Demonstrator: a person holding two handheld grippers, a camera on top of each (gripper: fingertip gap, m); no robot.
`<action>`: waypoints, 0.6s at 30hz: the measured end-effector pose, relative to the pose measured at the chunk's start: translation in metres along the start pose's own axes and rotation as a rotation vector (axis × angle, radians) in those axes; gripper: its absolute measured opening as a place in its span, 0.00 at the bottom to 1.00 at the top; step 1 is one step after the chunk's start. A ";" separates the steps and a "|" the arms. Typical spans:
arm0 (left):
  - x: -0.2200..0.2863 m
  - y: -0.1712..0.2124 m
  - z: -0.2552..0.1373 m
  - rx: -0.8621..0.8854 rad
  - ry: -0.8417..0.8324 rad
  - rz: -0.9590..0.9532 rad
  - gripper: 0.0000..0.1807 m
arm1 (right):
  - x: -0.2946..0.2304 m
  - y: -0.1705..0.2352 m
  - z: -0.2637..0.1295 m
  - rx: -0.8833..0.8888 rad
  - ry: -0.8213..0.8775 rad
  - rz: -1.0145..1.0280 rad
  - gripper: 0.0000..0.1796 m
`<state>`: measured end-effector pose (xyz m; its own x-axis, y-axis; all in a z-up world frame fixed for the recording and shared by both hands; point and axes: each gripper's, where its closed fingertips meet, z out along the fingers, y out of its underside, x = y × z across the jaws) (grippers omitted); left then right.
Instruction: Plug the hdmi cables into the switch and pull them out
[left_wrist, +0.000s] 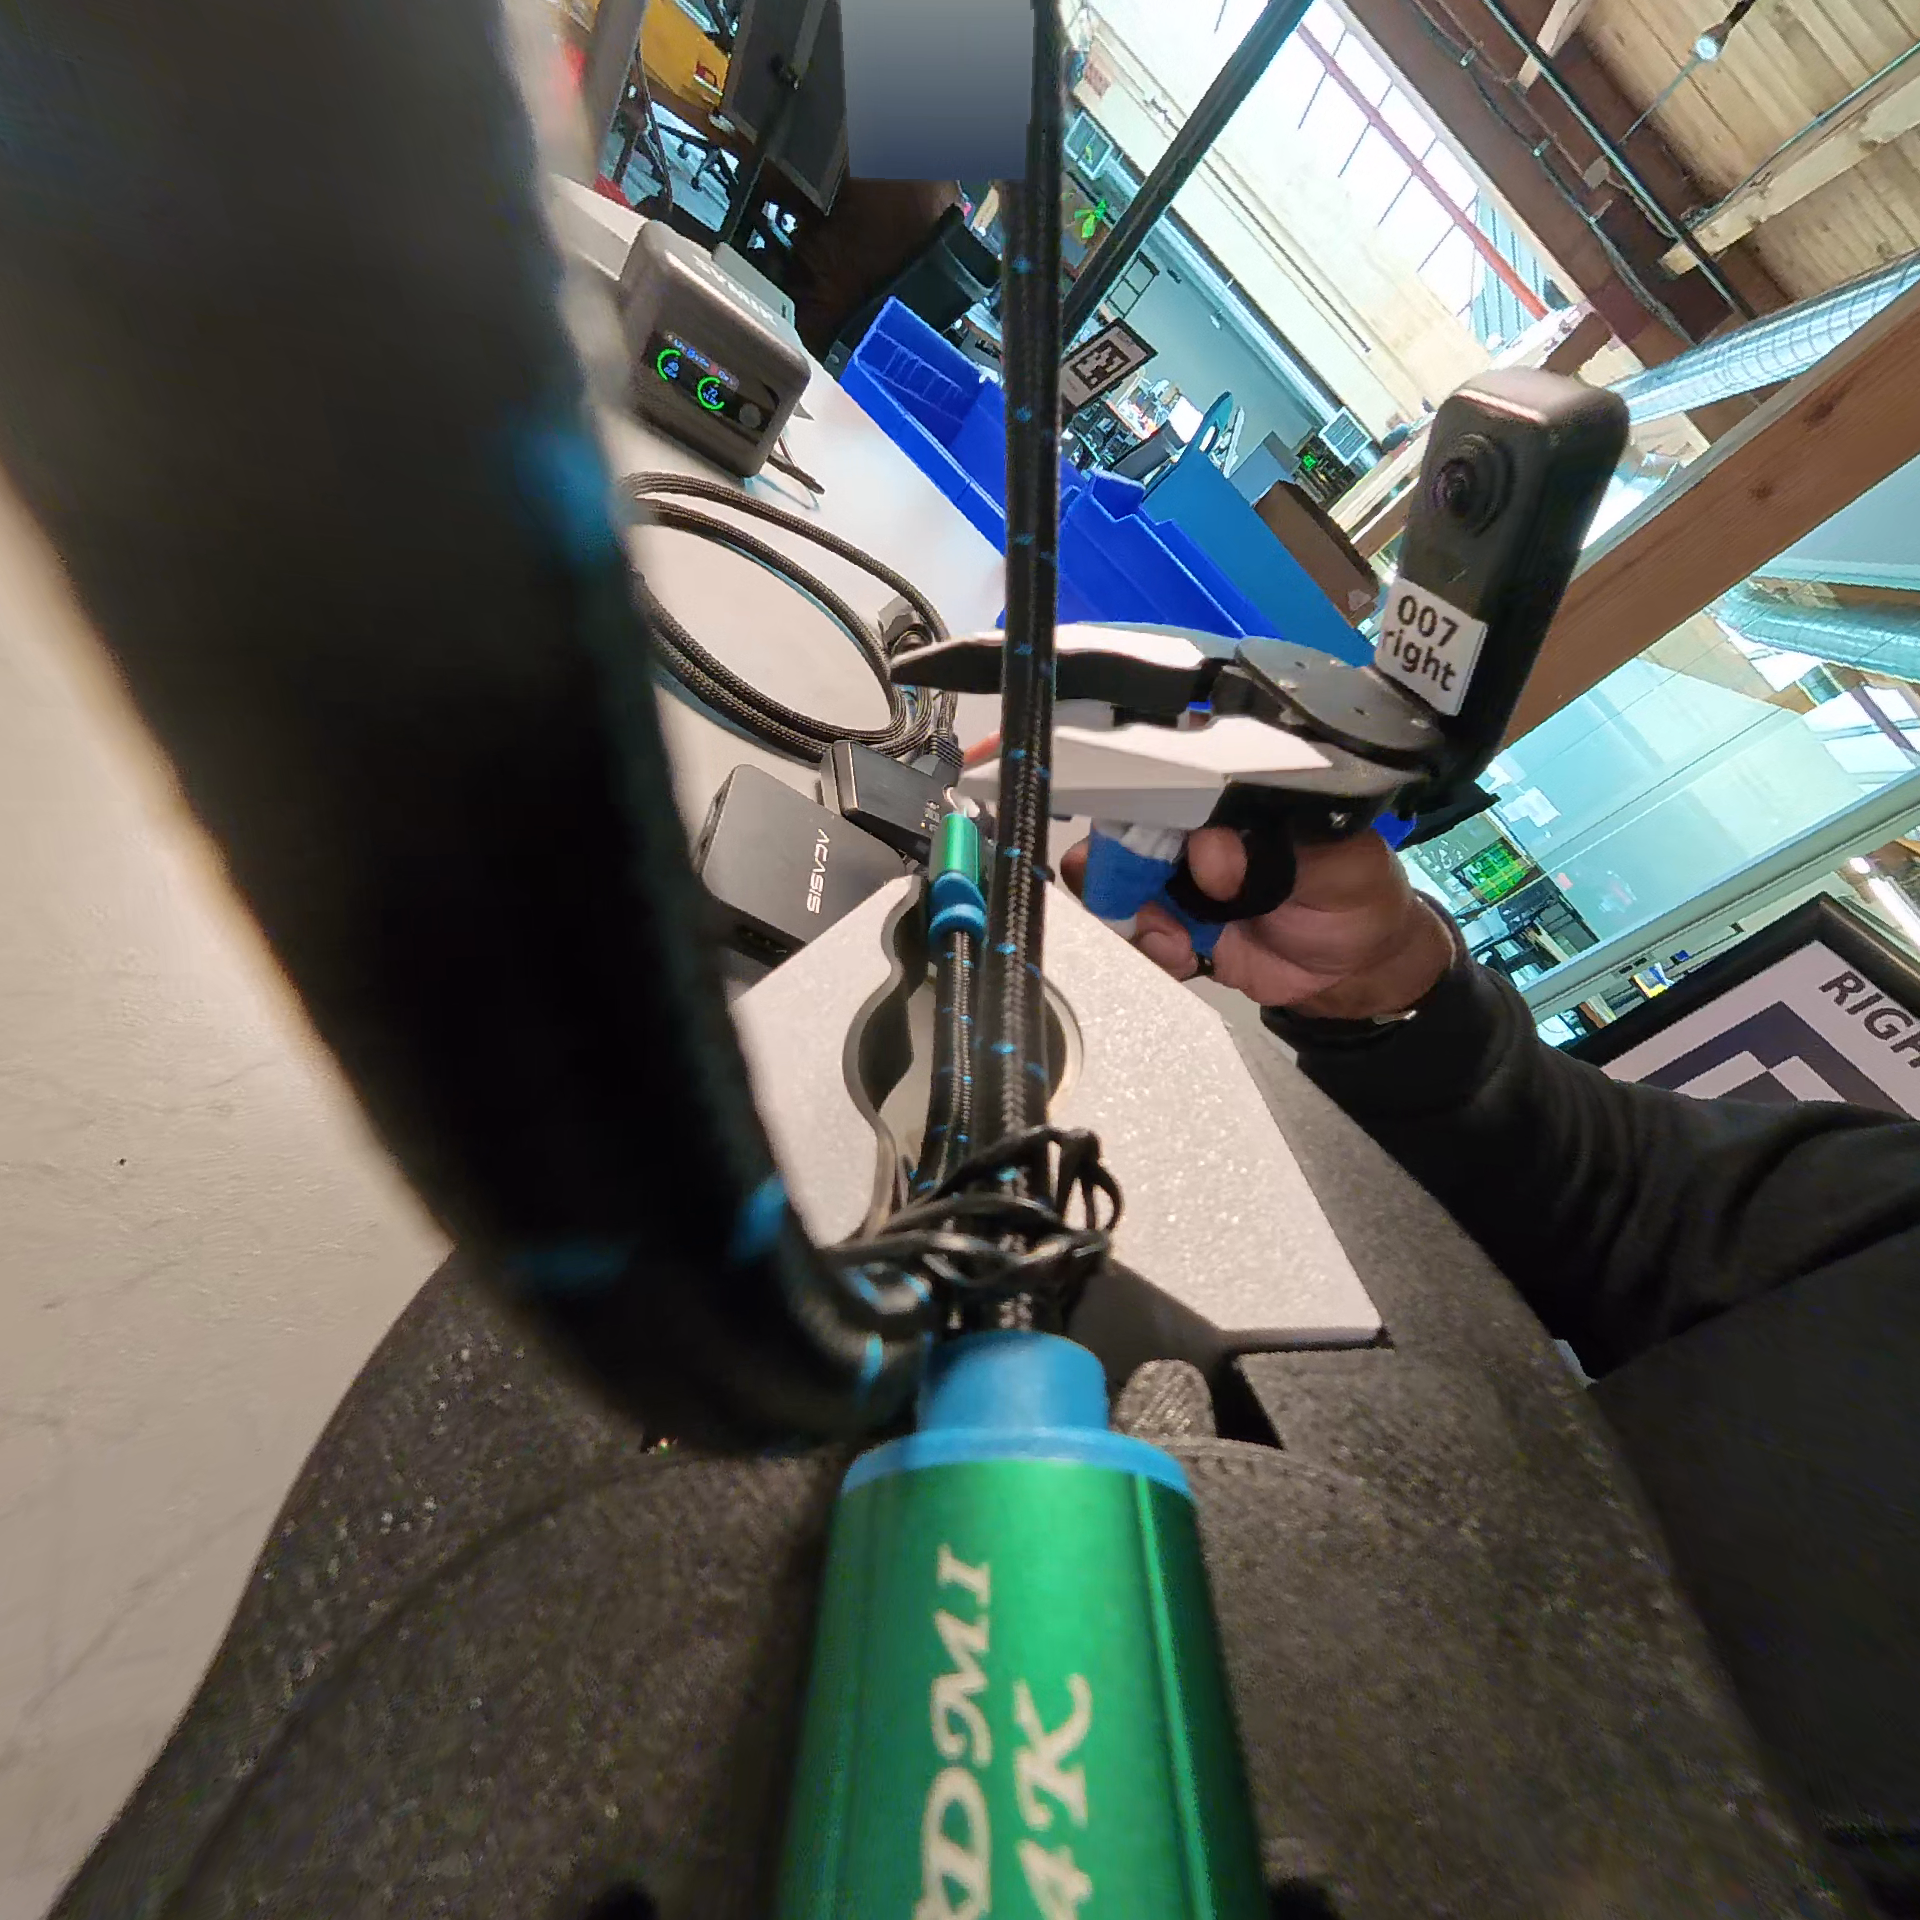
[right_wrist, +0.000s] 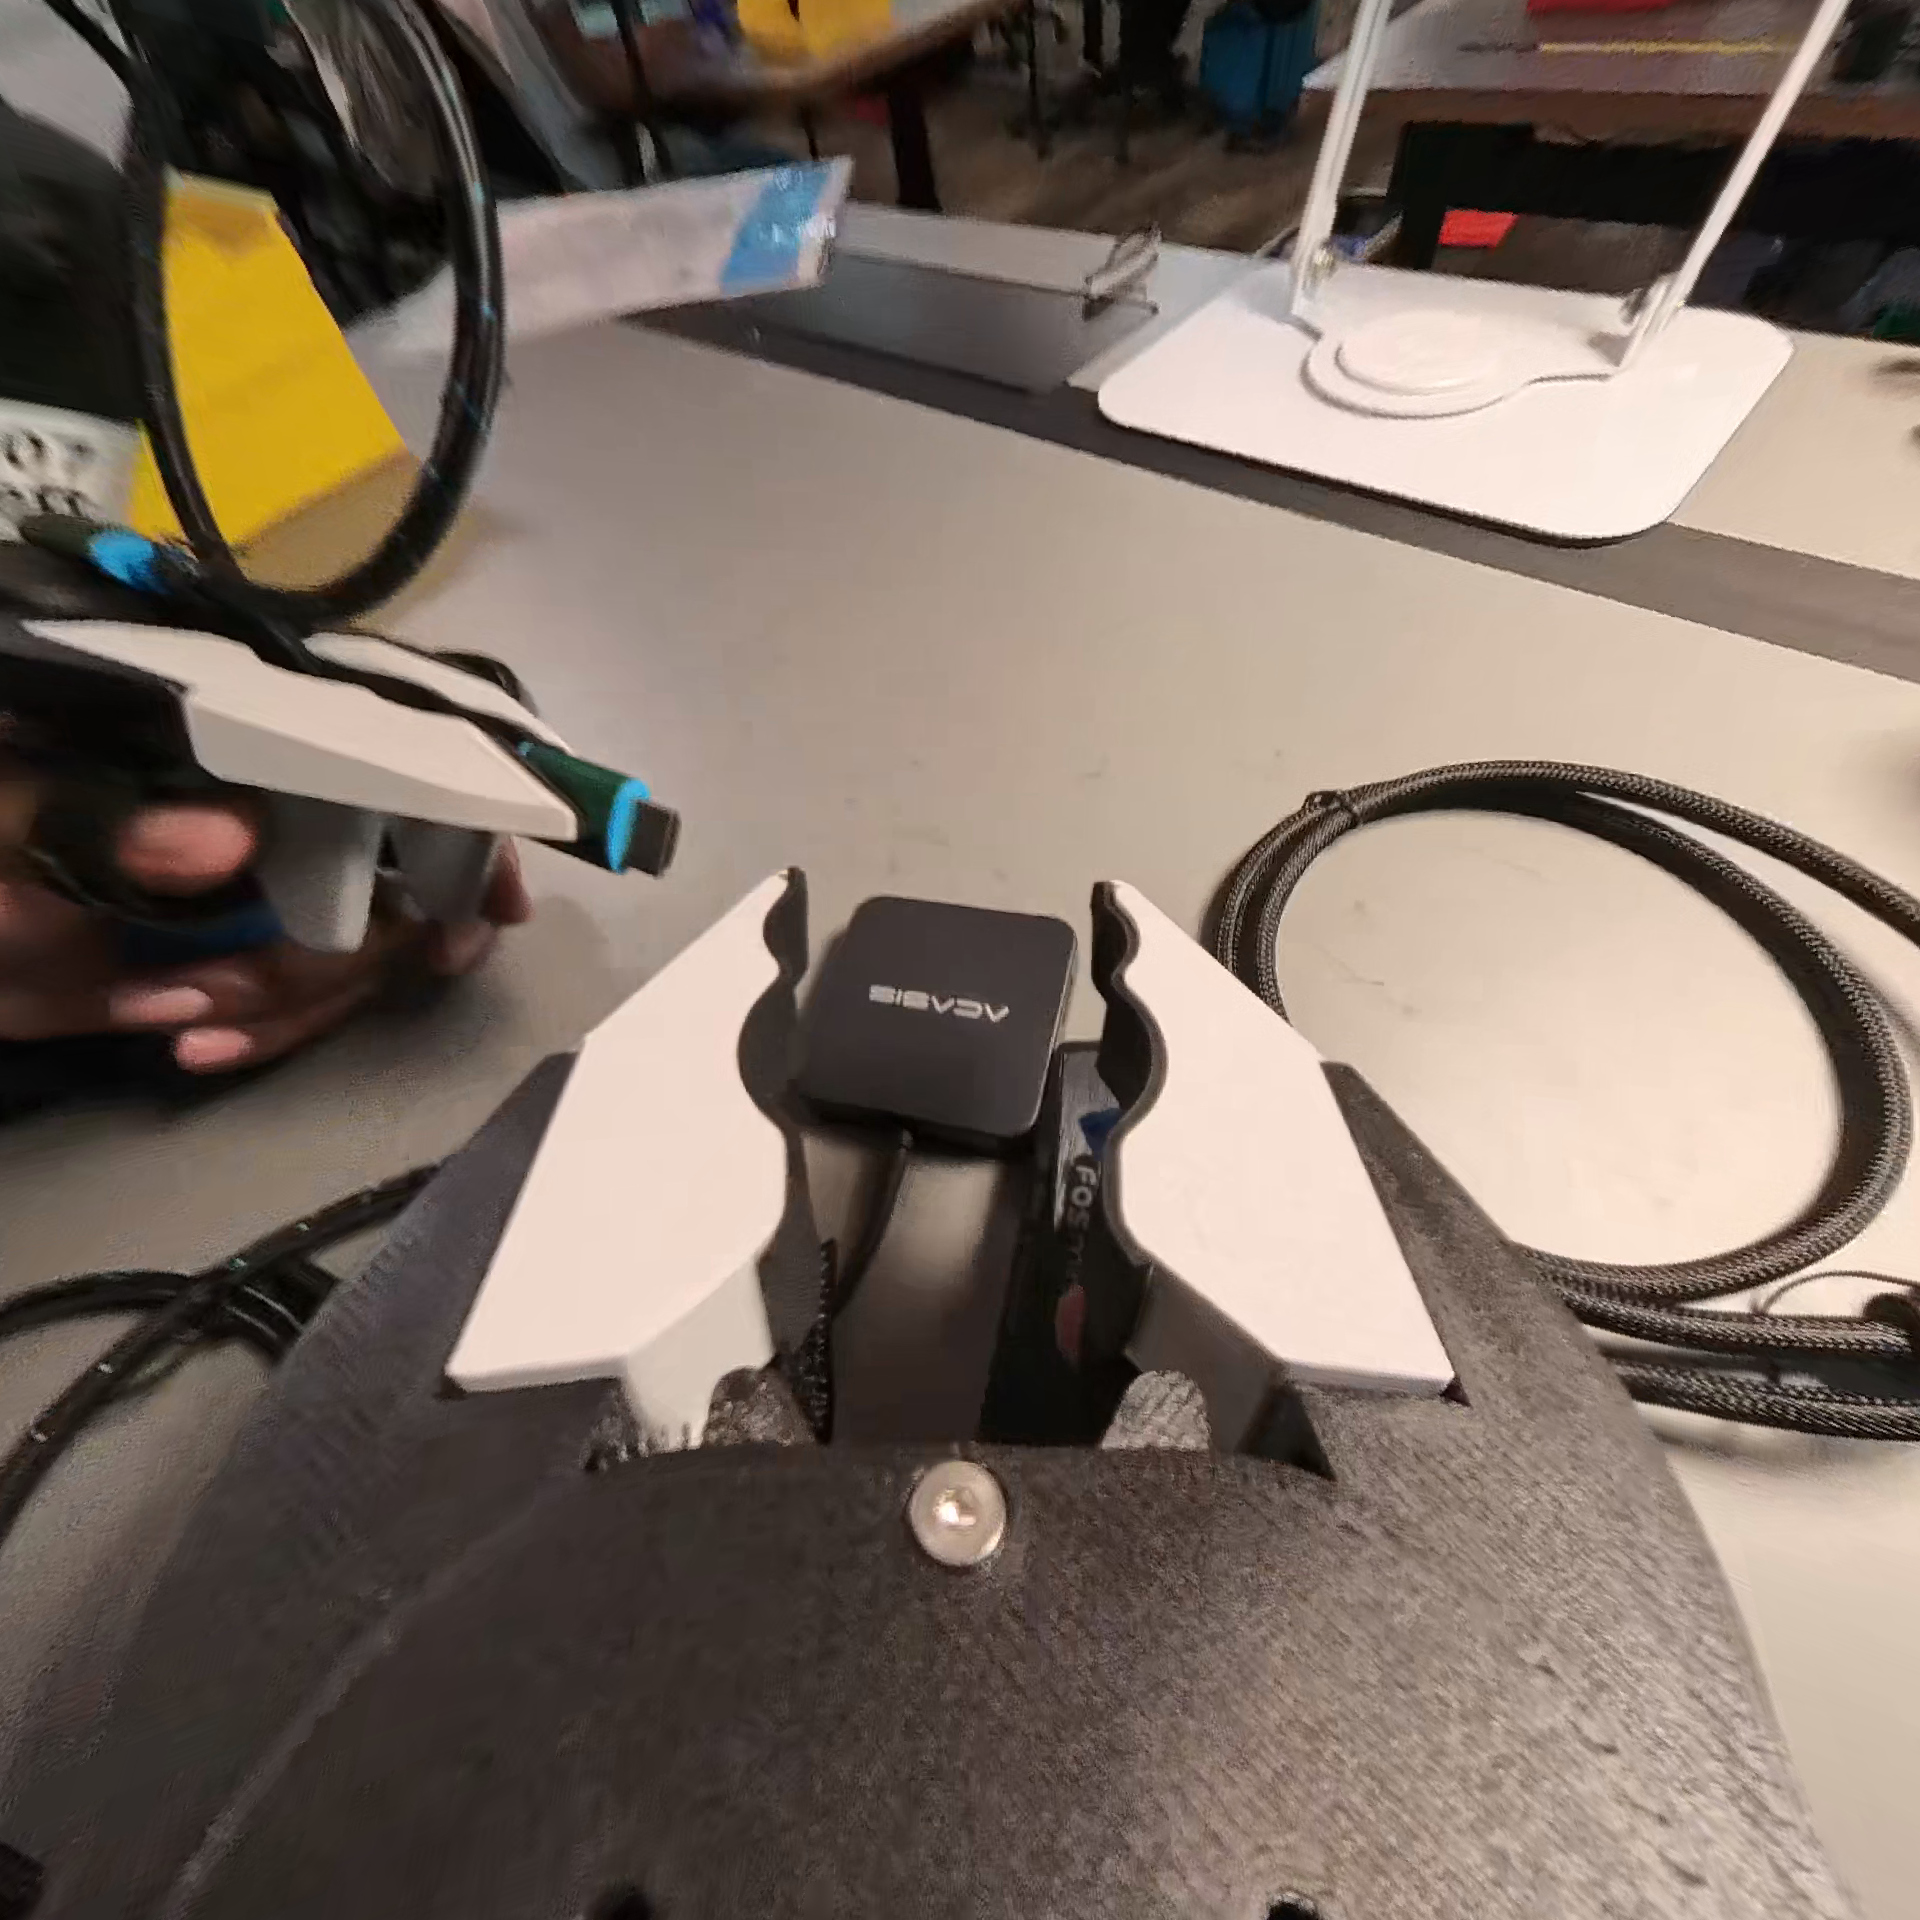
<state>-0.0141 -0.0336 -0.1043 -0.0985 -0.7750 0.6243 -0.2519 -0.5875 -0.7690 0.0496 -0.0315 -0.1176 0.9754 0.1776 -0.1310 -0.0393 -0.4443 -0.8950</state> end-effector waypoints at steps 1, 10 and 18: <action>0.000 0.000 0.000 -0.003 -0.003 -0.001 0.08 | -0.001 0.007 0.002 -0.042 -0.001 -0.017 0.31; 0.000 0.001 0.000 -0.005 0.006 -0.010 0.08 | -0.014 0.044 0.006 -0.277 0.020 -0.262 0.36; 0.000 0.001 0.001 -0.006 0.008 -0.012 0.08 | -0.033 0.052 0.002 -0.339 -0.036 -0.263 0.33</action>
<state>-0.0137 -0.0345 -0.1049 -0.1031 -0.7659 0.6347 -0.2585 -0.5955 -0.7606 0.0144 -0.0584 -0.1605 0.9341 0.3514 0.0632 0.2895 -0.6418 -0.7102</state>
